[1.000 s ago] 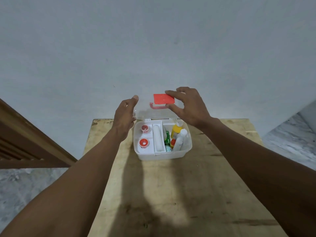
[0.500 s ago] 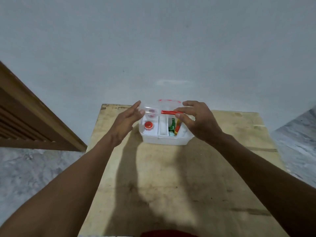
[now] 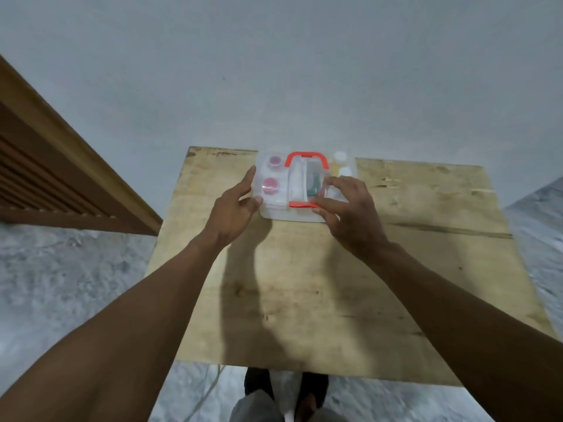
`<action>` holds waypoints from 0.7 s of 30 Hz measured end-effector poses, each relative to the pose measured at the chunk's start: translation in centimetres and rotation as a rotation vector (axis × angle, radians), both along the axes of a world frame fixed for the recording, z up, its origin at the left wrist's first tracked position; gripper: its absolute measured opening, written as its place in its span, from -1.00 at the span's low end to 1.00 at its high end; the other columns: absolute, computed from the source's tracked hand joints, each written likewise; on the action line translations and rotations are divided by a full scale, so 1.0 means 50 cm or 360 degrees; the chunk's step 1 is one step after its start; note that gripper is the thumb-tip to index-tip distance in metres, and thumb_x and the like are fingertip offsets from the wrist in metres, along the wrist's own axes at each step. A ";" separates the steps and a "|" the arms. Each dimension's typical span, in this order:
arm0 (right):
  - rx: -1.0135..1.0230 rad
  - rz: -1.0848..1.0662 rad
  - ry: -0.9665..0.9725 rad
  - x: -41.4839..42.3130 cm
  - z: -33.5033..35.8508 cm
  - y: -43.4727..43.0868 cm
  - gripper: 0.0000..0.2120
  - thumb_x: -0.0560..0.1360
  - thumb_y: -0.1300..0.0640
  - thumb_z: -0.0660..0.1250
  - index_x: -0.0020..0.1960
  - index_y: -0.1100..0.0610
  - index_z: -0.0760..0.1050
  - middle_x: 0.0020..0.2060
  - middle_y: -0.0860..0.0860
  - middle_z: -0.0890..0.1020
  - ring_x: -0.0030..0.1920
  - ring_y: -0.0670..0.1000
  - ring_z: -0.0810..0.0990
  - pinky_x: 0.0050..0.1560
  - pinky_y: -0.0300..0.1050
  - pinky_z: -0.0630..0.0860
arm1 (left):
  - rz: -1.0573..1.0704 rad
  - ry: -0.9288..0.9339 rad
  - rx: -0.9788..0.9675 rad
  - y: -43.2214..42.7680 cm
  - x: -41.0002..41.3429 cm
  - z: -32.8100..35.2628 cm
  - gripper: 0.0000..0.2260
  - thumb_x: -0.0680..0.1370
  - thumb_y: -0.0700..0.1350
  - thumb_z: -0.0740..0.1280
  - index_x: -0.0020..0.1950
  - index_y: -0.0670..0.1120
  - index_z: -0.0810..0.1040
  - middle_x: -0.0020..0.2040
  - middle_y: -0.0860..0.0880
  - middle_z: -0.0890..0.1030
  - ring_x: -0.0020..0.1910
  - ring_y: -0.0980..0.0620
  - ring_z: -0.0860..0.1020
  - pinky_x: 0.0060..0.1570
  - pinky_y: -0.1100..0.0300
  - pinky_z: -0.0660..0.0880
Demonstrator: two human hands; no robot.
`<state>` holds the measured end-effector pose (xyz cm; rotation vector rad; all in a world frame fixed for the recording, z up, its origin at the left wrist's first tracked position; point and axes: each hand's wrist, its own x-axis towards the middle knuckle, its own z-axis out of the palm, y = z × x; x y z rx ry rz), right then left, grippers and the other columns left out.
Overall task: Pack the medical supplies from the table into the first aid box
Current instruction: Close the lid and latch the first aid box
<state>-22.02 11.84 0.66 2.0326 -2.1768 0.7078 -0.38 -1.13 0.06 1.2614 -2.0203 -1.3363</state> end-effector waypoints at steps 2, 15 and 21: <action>-0.0030 0.0030 0.0026 -0.005 -0.018 0.003 -0.73 0.50 0.00 0.32 0.05 0.09 0.72 0.20 0.22 0.63 0.20 0.30 0.56 0.22 0.20 0.50 | -0.0022 -0.0002 -0.0067 -0.005 0.003 -0.009 -0.43 0.62 -0.06 0.31 0.57 0.22 0.18 0.35 0.23 0.48 0.27 0.16 0.50 0.29 0.24 0.39; -0.0300 -0.0093 -0.0099 -0.021 -0.067 0.001 -0.53 0.48 0.00 0.45 0.30 0.18 0.46 0.29 0.23 0.53 0.32 0.21 0.48 0.34 0.13 0.49 | 0.0015 0.0292 -0.0236 -0.009 -0.013 -0.075 -0.36 0.55 -0.02 0.42 0.58 0.10 0.24 0.17 0.53 0.39 0.21 0.30 0.50 0.20 0.38 0.45; -0.0123 -0.0407 -0.0284 -0.033 -0.099 0.000 -0.11 0.39 -0.45 0.30 0.51 0.09 0.29 0.48 0.23 0.33 0.45 0.23 0.34 0.35 0.23 0.47 | -0.0024 0.0367 -0.0348 -0.003 -0.022 -0.076 -0.35 0.57 -0.11 0.40 0.58 0.15 0.18 0.32 0.39 0.44 0.24 0.27 0.52 0.18 0.45 0.44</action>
